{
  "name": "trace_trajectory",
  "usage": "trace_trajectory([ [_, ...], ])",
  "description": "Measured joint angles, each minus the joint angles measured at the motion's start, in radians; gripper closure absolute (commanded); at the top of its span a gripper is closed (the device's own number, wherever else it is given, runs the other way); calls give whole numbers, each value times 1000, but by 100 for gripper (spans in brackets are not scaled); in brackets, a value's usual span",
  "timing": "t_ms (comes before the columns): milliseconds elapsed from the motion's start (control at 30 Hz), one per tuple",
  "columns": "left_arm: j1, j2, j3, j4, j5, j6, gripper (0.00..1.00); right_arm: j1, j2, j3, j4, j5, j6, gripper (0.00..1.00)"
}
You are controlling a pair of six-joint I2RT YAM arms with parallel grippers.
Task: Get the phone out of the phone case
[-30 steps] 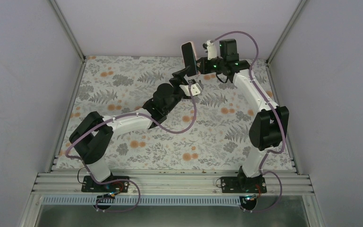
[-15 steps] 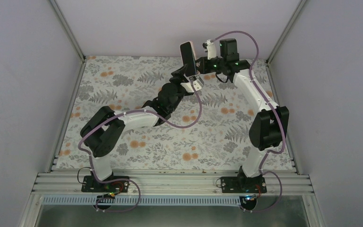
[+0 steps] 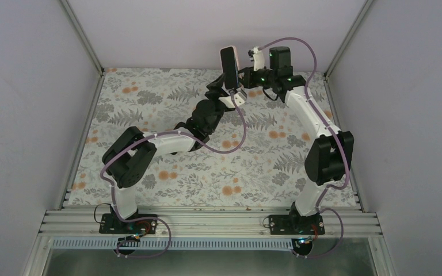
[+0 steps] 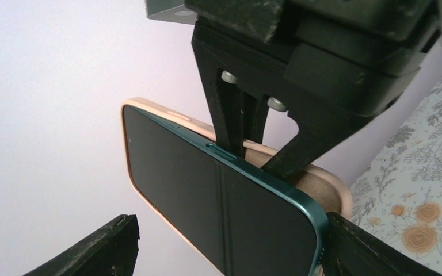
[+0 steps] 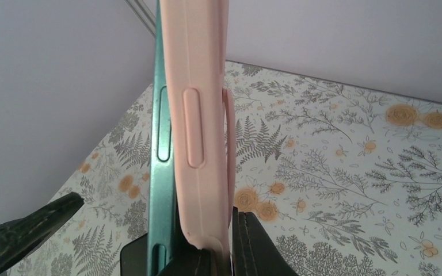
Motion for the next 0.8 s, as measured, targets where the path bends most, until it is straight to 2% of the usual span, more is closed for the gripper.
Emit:
trace_trajectory([
  [467, 10, 40, -13, 183, -46, 106, 22, 31, -33, -76, 96, 14, -1, 97],
  [600, 13, 82, 1, 262, -53, 141, 37, 40, -35, -76, 108, 42, -4, 97],
  [667, 13, 107, 8, 297, -53, 163, 50, 45, -37, -80, 114, 56, -10, 97],
  [700, 13, 113, 8, 301, -53, 165, 54, 52, -41, -87, 121, 69, -13, 97],
  [800, 15, 126, 17, 298, -52, 176, 55, 73, -56, -105, 142, 122, -29, 97],
])
